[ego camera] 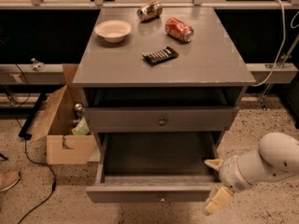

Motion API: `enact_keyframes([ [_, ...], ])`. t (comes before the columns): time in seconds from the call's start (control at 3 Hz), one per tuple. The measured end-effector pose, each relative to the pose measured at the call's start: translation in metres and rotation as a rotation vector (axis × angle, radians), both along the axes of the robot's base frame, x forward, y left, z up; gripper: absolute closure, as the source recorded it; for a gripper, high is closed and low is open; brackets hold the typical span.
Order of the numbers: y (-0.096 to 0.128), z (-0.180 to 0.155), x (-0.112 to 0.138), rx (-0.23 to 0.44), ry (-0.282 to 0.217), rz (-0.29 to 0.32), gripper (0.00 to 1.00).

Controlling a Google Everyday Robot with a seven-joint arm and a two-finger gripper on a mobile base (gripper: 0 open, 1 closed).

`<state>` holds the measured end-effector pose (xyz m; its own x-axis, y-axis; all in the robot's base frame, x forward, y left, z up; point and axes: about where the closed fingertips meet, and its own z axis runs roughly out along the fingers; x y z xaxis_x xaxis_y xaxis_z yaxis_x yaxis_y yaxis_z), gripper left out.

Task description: Close middle drawer

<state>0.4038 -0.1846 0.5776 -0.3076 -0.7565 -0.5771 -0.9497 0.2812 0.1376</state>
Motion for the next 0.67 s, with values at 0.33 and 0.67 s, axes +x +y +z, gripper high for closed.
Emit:
enact_keyframes([
  [0.33,-0.008,-0.034,-0.005,0.036,0.037,-0.024,0.19],
  [0.67,-0.017,-0.064,-0.013,0.036,0.084,-0.058,0.42],
])
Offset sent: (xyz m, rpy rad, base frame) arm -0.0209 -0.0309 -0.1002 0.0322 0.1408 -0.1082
